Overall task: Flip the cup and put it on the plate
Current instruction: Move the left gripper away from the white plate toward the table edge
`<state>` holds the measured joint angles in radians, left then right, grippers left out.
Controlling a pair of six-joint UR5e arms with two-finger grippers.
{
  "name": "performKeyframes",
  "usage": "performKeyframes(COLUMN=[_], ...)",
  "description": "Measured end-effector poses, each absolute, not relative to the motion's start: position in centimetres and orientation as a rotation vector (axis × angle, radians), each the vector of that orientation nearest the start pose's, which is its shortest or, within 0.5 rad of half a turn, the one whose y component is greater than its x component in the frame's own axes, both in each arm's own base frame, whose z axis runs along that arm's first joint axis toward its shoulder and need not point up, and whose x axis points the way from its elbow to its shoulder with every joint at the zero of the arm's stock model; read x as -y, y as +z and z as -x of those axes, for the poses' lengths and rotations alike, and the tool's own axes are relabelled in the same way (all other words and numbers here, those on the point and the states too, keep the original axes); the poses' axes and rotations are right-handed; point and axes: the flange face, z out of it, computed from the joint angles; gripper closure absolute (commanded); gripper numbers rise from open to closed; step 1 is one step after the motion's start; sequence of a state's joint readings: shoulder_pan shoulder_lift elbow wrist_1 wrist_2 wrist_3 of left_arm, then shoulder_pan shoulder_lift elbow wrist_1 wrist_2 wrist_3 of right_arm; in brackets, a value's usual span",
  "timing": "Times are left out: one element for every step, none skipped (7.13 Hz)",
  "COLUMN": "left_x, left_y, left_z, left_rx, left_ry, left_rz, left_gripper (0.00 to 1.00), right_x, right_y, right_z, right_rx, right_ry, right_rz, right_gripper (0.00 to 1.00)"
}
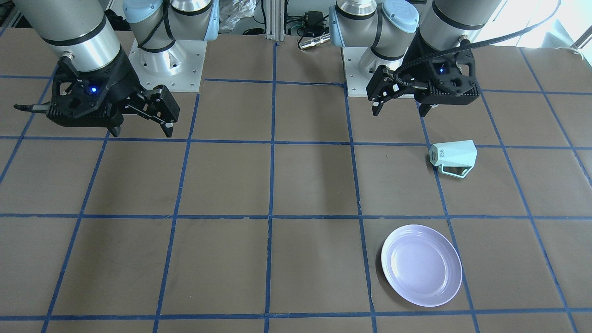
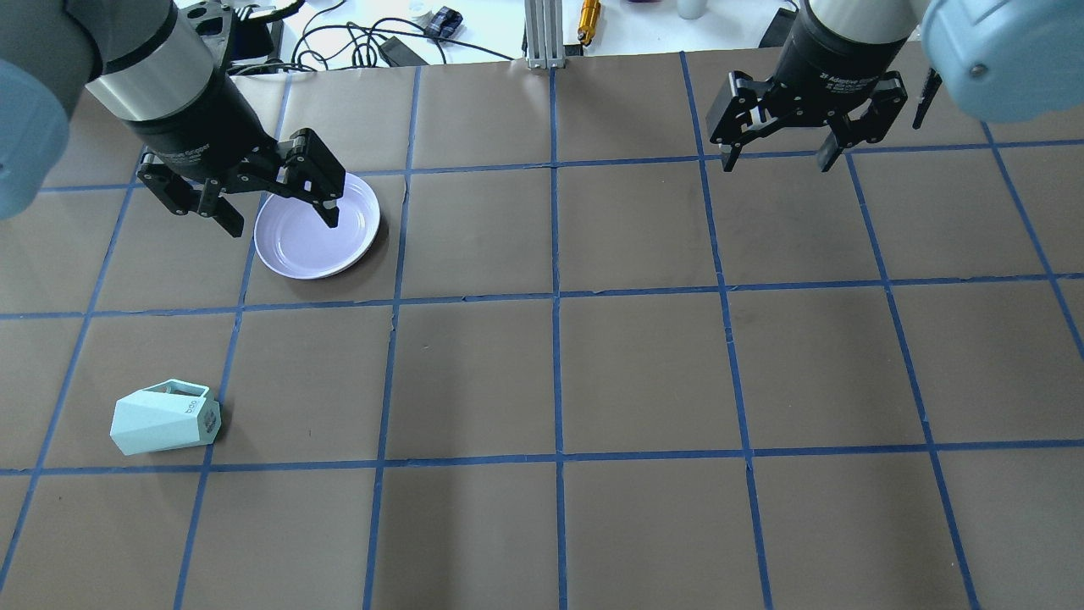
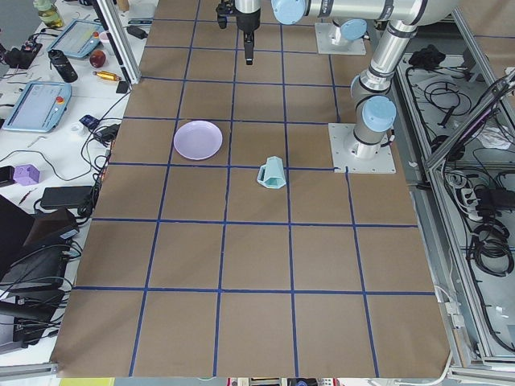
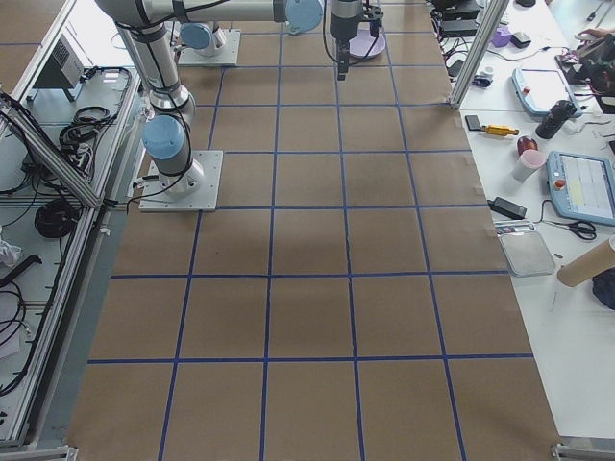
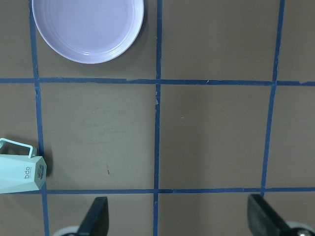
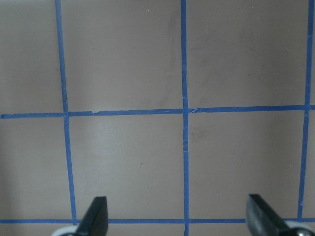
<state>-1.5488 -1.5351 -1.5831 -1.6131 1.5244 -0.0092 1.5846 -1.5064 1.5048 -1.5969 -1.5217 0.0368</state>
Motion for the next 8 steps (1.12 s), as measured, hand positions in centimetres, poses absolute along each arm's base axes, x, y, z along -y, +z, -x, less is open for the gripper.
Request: performKeyframes(left_x=[47.8, 47.8, 47.7, 47.7, 47.6, 47.6, 47.6, 47.7], left_y=[49.5, 49.5, 49.6, 49.8, 50.0, 50.1, 50.2, 50.3], left_z=[12.7, 12.7, 12.6, 12.5, 12.3, 12.0, 11.1, 9.7], left_rx=[-3.187, -3.187, -3.187, -3.187, -3.187, -3.188, -3.189, -3.19], left_ry=[0.03, 0.031, 0.027, 0.02, 0.014, 0.009, 0.005, 0.001], left_rz=[0.051, 0.053, 0.056, 0.058, 0.061, 0.066, 0.063, 0.058], left_gripper=[0.0, 0.0, 0.0, 0.0, 0.0, 0.0, 0.0, 0.0], right_x=[52.0, 52.0, 52.0, 52.0, 52.0, 52.0, 52.0, 52.0], right_y=[49.1, 49.1, 49.1, 49.1, 49.1, 49.1, 49.1, 49.1], right_z=[-14.5, -14.5, -14.5, -14.5, -14.5, -14.5, -14.5, -14.5], right_rx=[-3.091, -3.091, -3.091, -3.091, -3.091, -3.091, -3.091, -3.091], right_ry=[-0.041, -0.041, -0.041, -0.041, -0.041, -0.041, -0.041, -0.041], right_rz=[-0.035, -0.035, -0.035, -0.035, -0.034, -0.035, -0.035, -0.035], right_gripper=[0.0, 0.0, 0.0, 0.0, 0.0, 0.0, 0.0, 0.0])
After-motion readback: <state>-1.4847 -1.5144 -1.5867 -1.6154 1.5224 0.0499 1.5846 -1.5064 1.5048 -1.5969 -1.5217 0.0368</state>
